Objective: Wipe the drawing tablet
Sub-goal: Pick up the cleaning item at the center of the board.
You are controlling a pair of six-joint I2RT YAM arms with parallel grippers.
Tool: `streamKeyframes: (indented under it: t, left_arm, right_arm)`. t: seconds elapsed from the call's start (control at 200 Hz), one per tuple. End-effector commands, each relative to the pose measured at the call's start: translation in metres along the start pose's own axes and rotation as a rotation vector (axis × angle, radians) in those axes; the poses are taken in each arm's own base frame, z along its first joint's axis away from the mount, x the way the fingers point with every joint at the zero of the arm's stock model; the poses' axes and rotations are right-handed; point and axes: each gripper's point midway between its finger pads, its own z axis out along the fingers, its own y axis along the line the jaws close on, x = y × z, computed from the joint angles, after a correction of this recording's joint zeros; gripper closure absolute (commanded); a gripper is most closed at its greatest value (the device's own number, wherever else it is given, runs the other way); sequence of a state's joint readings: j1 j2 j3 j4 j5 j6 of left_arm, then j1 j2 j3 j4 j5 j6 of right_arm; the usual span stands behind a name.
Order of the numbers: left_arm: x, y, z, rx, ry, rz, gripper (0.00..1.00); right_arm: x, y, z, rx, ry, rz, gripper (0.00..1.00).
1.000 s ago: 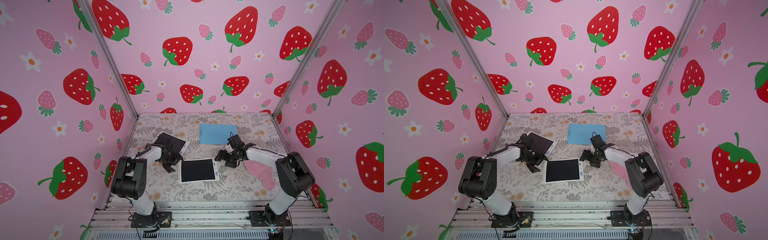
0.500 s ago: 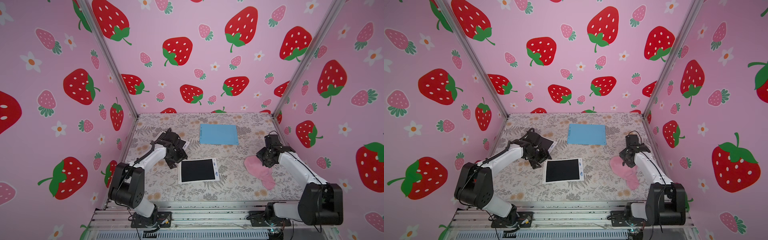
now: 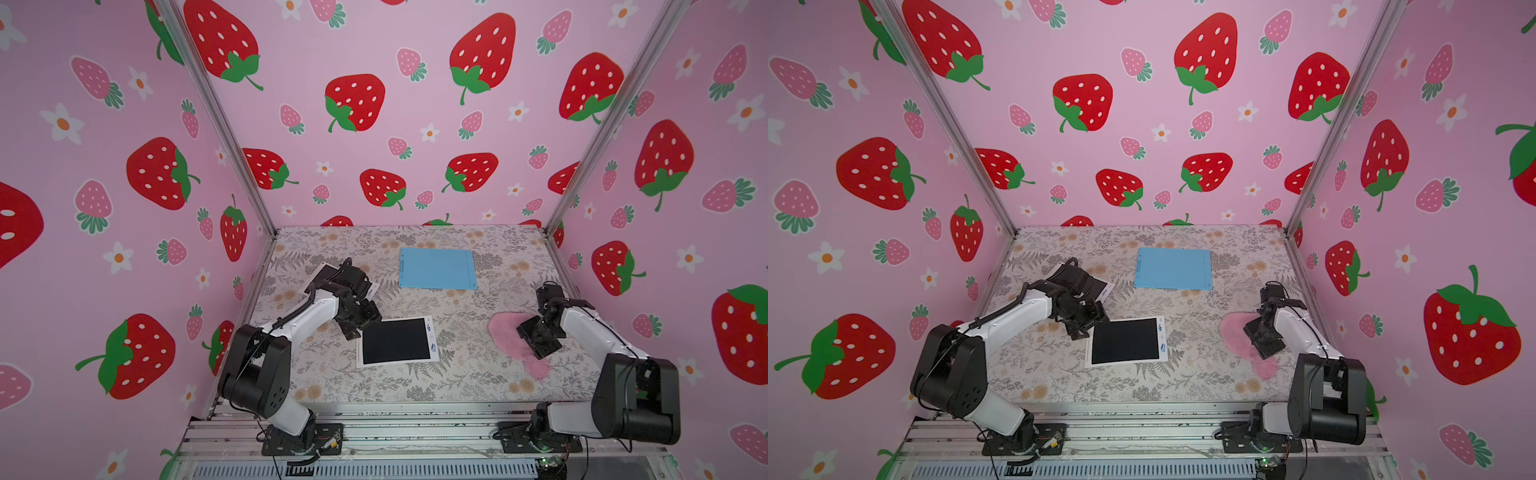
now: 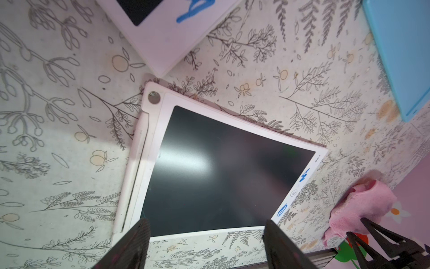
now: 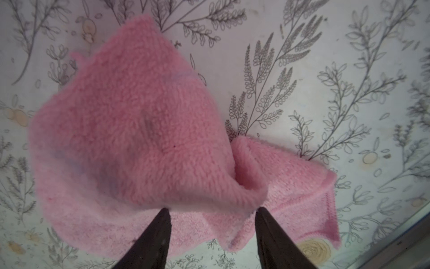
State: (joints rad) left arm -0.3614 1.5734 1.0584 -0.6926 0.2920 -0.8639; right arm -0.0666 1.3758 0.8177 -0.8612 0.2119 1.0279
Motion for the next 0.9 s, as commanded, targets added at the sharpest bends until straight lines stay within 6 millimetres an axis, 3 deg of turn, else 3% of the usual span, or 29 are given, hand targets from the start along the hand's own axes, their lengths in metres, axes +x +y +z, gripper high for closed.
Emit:
streamKeyframes:
  t: [0.0,0.18,0.29,0.37,0.445,0.49,0.585,0.74,0.895]
  left_arm:
    - [-0.002,-0.010,-0.009,0.010,-0.005,0.012,0.23]
    - [-0.004,-0.014,-0.006,0.017,0.002,0.011,0.25]
    - [-0.006,-0.018,-0.005,0.019,0.003,0.014,0.25]
    - [-0.006,-0.020,-0.004,0.021,0.003,0.019,0.25]
    - [-0.007,-0.021,-0.004,0.020,0.004,0.021,0.25]
    - [-0.007,-0.020,-0.004,0.018,0.000,0.023,0.25]
    - [-0.007,-0.020,-0.007,0.019,-0.005,0.029,0.26]
    - [-0.009,-0.019,-0.007,0.015,-0.013,0.034,0.26]
    - [-0.013,-0.022,-0.008,0.017,-0.017,0.036,0.26]
  right_arm:
    - [0.009,-0.006,-0.009,-0.004,0.041,-0.008,0.34]
    - [0.032,-0.015,0.005,0.025,0.106,-0.036,0.35]
    - [0.030,-0.012,0.014,0.020,0.089,-0.033,0.45]
    - [0.022,0.001,0.019,0.001,0.069,-0.072,0.64]
    - [0.016,0.014,0.021,-0.002,0.071,-0.128,0.90]
    - [0.014,0.022,0.018,-0.015,0.064,-0.169,0.98]
    - [0.010,0.045,-0.010,-0.072,-0.030,-0.304,1.00]
    - [0.039,0.087,-0.073,-0.197,-0.134,-0.542,1.00]
    - [0.062,0.096,-0.121,-0.309,-0.146,-0.605,1.00]
